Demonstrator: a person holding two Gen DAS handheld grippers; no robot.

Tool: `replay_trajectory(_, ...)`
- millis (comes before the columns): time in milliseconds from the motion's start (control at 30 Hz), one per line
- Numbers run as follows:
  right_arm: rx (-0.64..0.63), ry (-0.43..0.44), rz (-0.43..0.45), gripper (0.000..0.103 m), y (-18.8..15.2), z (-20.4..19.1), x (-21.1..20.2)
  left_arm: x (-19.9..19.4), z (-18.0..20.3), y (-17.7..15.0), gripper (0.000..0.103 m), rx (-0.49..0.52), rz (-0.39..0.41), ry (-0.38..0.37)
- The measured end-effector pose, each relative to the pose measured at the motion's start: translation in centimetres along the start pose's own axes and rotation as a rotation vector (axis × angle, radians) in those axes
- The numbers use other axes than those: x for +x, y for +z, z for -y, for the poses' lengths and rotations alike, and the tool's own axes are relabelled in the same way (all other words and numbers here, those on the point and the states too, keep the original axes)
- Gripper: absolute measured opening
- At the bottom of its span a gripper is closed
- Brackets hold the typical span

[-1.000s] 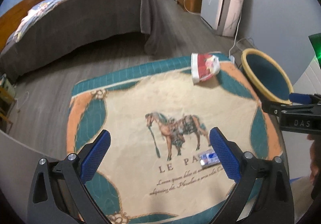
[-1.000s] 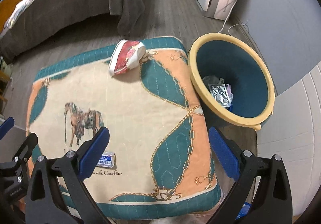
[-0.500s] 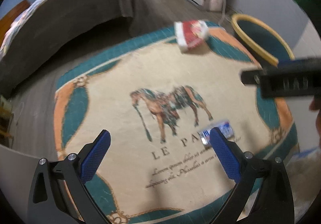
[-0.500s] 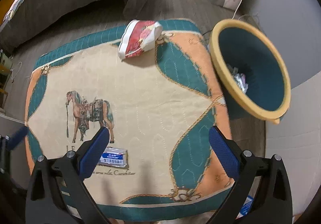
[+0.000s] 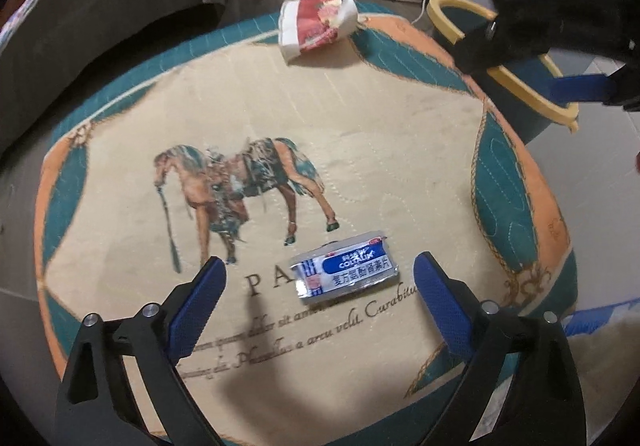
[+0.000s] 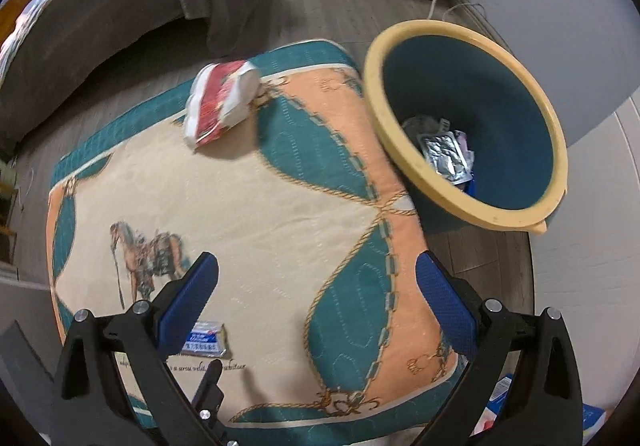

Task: Collect trash
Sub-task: 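Grasp the blue-white packet with left gripper while right grasps the red floral cup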

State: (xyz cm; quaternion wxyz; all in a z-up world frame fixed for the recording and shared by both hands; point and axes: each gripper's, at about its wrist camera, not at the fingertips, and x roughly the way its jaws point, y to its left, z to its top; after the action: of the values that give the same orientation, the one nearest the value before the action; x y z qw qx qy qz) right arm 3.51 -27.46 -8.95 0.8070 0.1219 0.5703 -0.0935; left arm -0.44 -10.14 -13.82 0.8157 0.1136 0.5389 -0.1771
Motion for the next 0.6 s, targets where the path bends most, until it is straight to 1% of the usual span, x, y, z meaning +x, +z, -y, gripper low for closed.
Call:
replay_trajectory(33, 0.005, 0.002, 0.000, 0.097, 0.1, 0.2, 0.1, 0.3, 0.1, 0.1, 0.089, 0.002, -0.004, 0.003)
replay_trajectory(67, 0.007, 0.004, 0.000, 0.097, 0.3, 0.3, 0.2, 0.5, 0.2, 0.1, 0.081, 0.006, -0.010, 0.008)
replay_trajectory(100, 0.008, 0.004, 0.000, 0.097, 0.4, 0.3, 0.2, 0.9, 0.3, 0.2, 0.079, 0.008, -0.023, 0.008)
replay_trajectory(167, 0.006, 0.004, 0.000, 0.097, 0.6, 0.3, 0.4, 1.5, 0.2, 0.2, 0.075, 0.002, -0.045, 0.003)
replay_trajectory(300, -0.005, 0.008, 0.003, 0.097, 0.9, 0.0, 0.6, 1.9, 0.2, 0.1, 0.075, 0.010, -0.048, 0.008)
replay_trajectory(400, -0.008, 0.008, 0.006, 0.097, 1.1, -0.1, 0.7, 1.8, 0.1, 0.2, 0.068, 0.011, -0.045, 0.003)
replay_trajectory(467, -0.008, 0.008, 0.006, 0.097, 1.2, -0.1, 0.8, 1.8, 0.1, 0.3, 0.058, 0.017, -0.042, 0.000)
replay_trajectory(600, 0.002, 0.014, 0.004, 0.097, 1.6, 0.0, 1.0, 1.6, -0.1, 0.3, 0.057, 0.025, -0.041, -0.007)
